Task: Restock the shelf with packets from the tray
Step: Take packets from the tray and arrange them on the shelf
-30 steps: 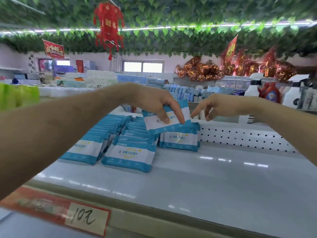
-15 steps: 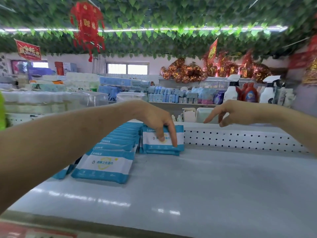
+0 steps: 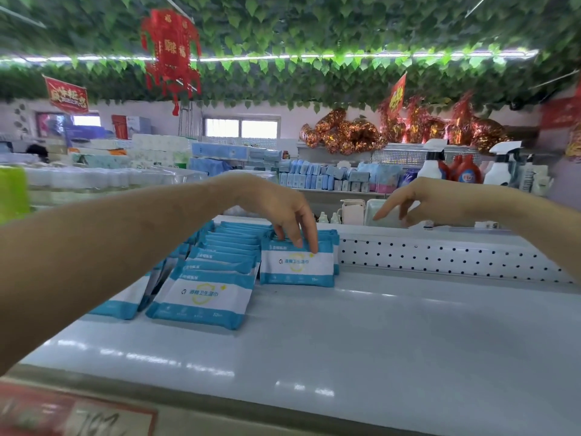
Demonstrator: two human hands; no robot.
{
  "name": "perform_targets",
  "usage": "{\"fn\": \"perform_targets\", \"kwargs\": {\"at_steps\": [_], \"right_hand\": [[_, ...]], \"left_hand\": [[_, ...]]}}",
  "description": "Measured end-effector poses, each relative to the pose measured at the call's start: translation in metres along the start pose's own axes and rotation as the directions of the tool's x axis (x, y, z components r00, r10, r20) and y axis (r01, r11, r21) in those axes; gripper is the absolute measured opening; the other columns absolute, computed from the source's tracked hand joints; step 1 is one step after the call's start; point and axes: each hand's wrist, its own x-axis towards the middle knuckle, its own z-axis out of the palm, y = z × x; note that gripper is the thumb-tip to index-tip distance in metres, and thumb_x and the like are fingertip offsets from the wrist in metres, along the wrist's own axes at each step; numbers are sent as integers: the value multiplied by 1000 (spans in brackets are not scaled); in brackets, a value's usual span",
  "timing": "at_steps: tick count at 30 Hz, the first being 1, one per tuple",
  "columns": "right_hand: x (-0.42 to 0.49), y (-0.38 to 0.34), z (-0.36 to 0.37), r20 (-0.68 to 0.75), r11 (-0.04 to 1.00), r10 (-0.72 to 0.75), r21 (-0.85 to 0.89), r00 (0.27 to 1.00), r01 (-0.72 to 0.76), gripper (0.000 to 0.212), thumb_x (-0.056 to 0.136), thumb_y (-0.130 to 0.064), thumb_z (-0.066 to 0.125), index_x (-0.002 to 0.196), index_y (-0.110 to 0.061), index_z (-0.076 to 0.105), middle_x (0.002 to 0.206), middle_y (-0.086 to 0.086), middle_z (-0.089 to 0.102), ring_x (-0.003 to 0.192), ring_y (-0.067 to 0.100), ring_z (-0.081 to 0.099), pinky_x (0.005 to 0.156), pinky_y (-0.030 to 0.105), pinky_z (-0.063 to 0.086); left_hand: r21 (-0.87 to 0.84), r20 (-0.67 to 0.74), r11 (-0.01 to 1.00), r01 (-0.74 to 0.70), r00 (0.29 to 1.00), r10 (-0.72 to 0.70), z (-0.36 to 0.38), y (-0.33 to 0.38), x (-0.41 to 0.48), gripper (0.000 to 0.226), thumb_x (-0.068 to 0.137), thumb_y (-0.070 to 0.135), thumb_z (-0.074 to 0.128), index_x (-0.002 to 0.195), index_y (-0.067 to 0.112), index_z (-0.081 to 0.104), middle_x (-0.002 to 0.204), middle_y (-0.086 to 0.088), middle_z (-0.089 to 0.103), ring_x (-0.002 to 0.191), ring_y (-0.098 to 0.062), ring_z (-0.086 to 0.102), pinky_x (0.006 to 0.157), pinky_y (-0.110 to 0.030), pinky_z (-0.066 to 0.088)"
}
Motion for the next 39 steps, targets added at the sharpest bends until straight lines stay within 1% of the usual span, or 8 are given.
{"fn": "perform_targets", "kwargs": {"at_steps": [6,12,15,18,22,30,34,39], "right_hand": [[19,-38,5,7,998,-56,-28,998,57,53,95,-1,68,110,-51,75,99,-33,69,92,2,67,96,27,51],[59,-120,34,78,977,-200,-53,977,204,56,96,-1,64,111,-54,73,95,-28,71,87,3,66,89,33,55],[83,-173,57,115,950,-301,-47,947,308,55,96,-5,64,109,-58,71,108,-15,71,98,14,68,93,40,58],[98,-242,82,157,904,-422,7,893,427,48,98,-6,64,112,-51,73,105,-23,67,101,15,64,92,30,51],[117,-338,118,251,810,-568,0,784,586,41,97,-8,66,113,-46,72,94,-42,64,95,11,63,89,28,50],[132,-529,207,274,566,-806,100,524,818,32,98,-15,67,115,-42,72,107,-23,72,93,-6,65,80,16,44],[117,-603,257,275,475,-866,190,418,859,35,96,-10,68,108,-43,72,103,-23,74,90,-7,67,78,15,47],[87,-674,344,286,366,-915,287,285,885,30,95,-9,65,109,-33,76,89,-25,74,79,-12,65,69,8,43]], "left_hand": [[-28,-142,1000,-14,990,10,-22,-7,-46,27,101,18,65,126,26,74,130,15,70,117,-6,67,108,-43,53],[-59,-332,993,106,936,-119,-16,-41,-138,27,103,12,59,123,22,74,114,6,77,112,-22,71,100,-47,57],[-60,-356,970,234,903,-240,-2,-67,-205,27,104,13,58,123,23,74,112,8,78,105,-15,73,98,-43,58],[-87,-351,918,386,851,-391,19,-94,-278,27,104,16,58,124,28,72,111,12,78,103,-9,73,97,-38,58],[-178,-377,836,519,749,-545,55,-122,-380,26,103,14,62,122,27,72,109,11,78,102,-14,74,91,-36,59],[-369,-398,533,761,389,-831,164,-135,-603,31,82,50,76,112,38,77,104,9,79,97,-16,75,92,-46,61],[-355,-362,441,824,314,-878,230,-118,-684,19,100,23,68,115,31,76,103,11,77,91,-5,72,81,-28,57],[-390,-301,282,877,168,-939,335,-108,-745,19,99,22,67,115,30,74,108,10,77,99,-10,71,93,-36,55]]}}
